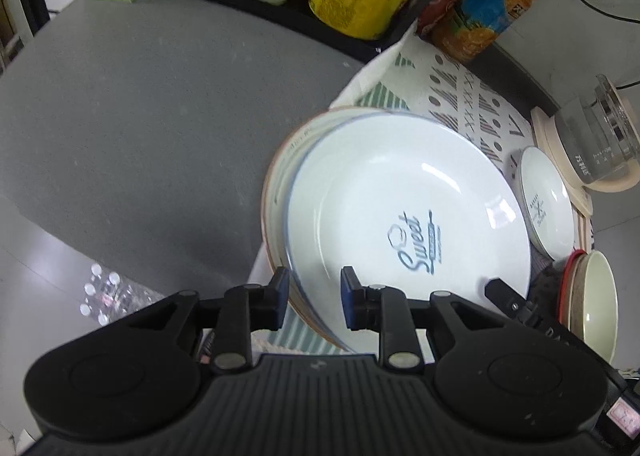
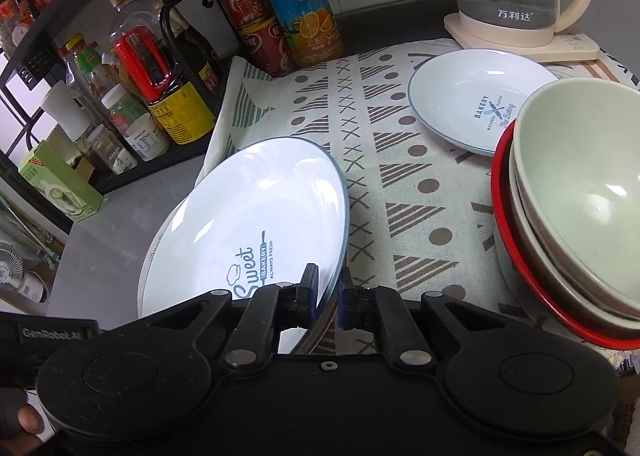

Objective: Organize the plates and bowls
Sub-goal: 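Lower the 'Sweet' plate onto the flower plate and open both tools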

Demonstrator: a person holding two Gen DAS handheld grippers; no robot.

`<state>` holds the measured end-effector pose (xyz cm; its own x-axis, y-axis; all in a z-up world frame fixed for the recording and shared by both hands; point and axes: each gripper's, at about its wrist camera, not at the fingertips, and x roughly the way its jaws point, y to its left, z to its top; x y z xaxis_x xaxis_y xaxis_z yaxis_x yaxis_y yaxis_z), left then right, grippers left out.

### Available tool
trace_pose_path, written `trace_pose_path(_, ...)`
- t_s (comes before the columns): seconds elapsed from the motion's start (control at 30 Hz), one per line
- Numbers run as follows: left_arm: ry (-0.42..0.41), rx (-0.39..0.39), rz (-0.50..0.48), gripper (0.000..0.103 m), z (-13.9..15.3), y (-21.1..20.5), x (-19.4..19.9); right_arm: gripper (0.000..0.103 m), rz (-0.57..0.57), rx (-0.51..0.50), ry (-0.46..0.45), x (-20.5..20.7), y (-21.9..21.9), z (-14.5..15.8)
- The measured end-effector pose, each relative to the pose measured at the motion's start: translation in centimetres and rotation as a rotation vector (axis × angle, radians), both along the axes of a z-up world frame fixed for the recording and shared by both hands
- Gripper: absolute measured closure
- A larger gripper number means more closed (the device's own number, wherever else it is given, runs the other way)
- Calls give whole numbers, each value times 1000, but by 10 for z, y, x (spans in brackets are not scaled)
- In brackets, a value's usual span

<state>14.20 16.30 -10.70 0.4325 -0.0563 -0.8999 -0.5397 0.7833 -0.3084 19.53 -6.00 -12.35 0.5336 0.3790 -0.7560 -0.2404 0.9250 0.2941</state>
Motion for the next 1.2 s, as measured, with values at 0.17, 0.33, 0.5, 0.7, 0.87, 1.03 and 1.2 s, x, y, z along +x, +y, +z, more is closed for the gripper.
trace_pose_path(0.17,-10,68,2,65,1,5,8,95,0,-12,2,1,2,-1)
trace_pose_path(0.33,14,78,20,63,-15,10,12,95,-4,-35,8,3,3,-3)
trace_pose_path(0.5,9,82,32,63,-22,14,16,94,-13,-48,20,6,2,-7)
trace_pose_path(0.7,-37,57,26,79,-21,19,13,93,-10,-65,22,11,6,-7)
trace_pose_path(0.87,-56,63,27,85,-19,20,14,91,4,-72,40,13,12,-11)
trace_pose_path(1.03,-61,66,33,90,-18,24,16,90,14,-76,60,15,18,-17)
trace_pose_path(1.2,-44,72,30,91,-17,29,21,86,21,-81,90,17,24,-21)
